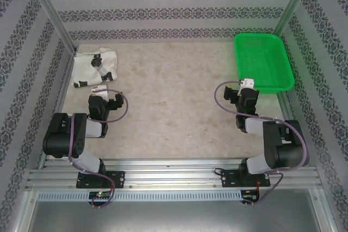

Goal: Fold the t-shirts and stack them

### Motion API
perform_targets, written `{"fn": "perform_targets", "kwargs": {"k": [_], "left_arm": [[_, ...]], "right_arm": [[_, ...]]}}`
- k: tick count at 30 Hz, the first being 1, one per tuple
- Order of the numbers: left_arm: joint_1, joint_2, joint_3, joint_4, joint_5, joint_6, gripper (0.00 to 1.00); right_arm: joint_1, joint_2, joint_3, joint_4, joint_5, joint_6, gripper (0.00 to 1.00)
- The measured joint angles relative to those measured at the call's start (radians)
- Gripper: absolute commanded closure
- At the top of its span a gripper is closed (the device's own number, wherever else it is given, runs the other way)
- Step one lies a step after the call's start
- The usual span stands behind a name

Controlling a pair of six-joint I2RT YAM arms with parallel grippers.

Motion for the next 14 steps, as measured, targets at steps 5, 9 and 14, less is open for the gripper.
{"fn": "perform_targets", "kwargs": {"k": [5,9,14], "left_arm": [[0.000,0.000,0.000,-0.006,0.000,0.000,0.00],[0.000,0.000,0.000,-0.006,0.000,0.000,0.00],[0.000,0.000,0.000,-0.006,0.000,0.000,0.00]], "right_arm": [[0.000,0.000,0.001,-0.001,-0.010,-0.007,0.02],[0.000,0.000,0.001,-0.001,-0.013,-0.007,0.02],[-0.002,0.000,0.003,-0.004,-0.028,-0.007,0.02]]}}
